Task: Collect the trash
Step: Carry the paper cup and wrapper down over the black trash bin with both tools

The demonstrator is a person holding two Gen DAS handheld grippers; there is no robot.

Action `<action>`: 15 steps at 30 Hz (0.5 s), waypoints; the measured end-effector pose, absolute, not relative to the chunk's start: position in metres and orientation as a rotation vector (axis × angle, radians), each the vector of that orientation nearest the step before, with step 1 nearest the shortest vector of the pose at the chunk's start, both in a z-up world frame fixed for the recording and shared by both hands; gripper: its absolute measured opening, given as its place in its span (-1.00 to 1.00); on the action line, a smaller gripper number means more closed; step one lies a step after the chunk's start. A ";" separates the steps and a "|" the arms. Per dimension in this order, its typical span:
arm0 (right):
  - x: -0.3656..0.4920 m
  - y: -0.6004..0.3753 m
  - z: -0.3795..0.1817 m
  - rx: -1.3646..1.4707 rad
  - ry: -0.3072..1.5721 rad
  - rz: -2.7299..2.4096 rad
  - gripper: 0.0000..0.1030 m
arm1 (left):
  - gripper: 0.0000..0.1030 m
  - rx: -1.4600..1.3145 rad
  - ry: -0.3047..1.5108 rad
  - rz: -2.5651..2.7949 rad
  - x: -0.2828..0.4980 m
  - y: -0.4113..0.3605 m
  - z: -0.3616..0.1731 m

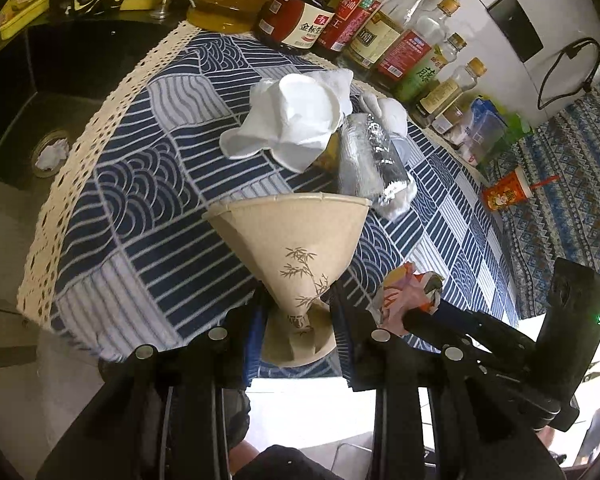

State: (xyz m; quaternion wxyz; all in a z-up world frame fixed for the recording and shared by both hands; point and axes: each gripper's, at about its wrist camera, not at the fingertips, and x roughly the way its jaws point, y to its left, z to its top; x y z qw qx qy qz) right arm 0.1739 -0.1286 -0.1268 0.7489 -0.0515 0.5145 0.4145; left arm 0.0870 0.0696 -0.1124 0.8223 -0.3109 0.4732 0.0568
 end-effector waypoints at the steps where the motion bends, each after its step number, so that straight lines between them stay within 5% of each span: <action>1: 0.170 -0.129 -0.125 -0.113 1.124 0.913 -0.24 | -0.43 -0.662 1.007 0.121 0.083 0.069 -0.112; 15: 0.104 -0.135 -0.125 -0.157 1.128 1.033 -0.24 | -0.43 -0.632 1.050 0.139 0.002 0.055 -0.117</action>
